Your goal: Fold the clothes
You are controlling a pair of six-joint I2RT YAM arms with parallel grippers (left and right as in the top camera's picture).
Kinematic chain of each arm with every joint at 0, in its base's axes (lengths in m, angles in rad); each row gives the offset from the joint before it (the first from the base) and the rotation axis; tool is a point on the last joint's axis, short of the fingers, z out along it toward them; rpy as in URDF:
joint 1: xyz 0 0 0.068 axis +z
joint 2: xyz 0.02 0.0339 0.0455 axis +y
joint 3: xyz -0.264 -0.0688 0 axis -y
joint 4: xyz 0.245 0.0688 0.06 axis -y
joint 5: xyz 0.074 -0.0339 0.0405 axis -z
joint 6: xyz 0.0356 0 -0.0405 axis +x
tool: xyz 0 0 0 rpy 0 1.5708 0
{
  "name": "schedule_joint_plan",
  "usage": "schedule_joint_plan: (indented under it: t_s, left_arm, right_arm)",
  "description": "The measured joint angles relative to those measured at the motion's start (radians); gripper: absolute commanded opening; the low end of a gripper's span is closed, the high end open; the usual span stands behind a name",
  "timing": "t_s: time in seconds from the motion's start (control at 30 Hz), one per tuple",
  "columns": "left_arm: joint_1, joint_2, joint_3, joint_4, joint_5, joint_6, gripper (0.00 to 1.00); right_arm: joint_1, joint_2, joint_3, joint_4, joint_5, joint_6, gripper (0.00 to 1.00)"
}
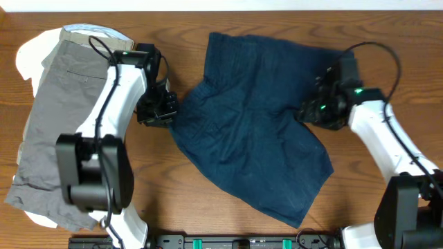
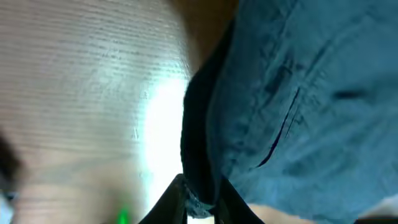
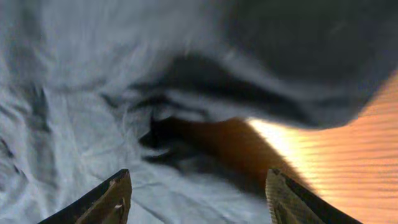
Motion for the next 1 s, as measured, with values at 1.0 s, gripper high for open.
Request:
schedule_joint_plan:
  t_s: [1.0]
  left_arm:
    - [0.000,-0.163,0.000,0.095,-0.154,0.054,0.24]
  right_arm:
    - [0.089,-0.052,-0.332,0.138,0.143,0.146,0.36]
